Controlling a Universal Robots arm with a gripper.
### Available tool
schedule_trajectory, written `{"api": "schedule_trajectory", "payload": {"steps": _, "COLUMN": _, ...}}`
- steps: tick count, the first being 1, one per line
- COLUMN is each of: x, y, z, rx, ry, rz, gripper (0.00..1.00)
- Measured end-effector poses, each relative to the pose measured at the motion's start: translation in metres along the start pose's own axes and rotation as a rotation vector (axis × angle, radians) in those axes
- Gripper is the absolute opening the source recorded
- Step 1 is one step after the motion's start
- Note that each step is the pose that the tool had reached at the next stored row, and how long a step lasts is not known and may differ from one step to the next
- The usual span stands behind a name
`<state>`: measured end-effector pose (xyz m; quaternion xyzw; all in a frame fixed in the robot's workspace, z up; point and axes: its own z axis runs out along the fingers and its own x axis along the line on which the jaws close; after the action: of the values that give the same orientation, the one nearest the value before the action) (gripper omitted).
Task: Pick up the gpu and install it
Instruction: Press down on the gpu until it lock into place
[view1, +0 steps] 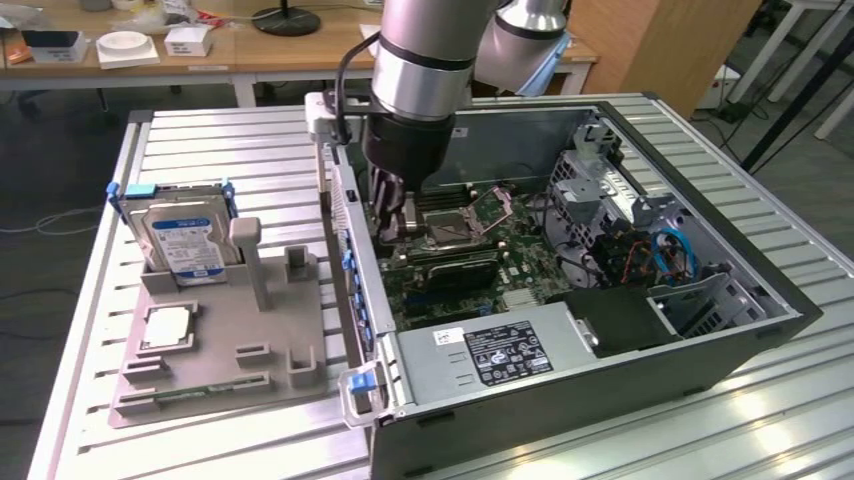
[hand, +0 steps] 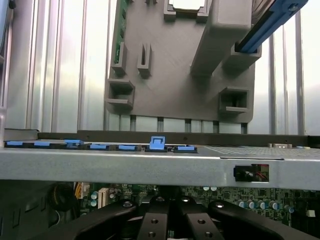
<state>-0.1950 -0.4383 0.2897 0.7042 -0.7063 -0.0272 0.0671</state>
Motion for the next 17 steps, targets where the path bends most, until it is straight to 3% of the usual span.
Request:
{"api": "schedule_trajectory", "payload": {"steps": 6, "x": 0.0000, "y": -0.0054, "z": -0.0005, "rx": 0.0074, "ry": -0.0002, "rz": -0.006, "gripper": 0.11}}
{"api": "schedule_trajectory", "payload": {"steps": 11, "x": 0.0005, "y": -0.0043, "z": -0.0097, "rx": -0.0033, "ry": -0.0002, "rz": -0.007, "gripper": 0.11}}
{"api": "schedule_trajectory", "payload": {"steps": 17, "x": 0.0005, "y": -0.0003, "z": -0.0092, "rx": -0.0062, "ry": 0.0035, "rz": -0.006, "gripper": 0.11}}
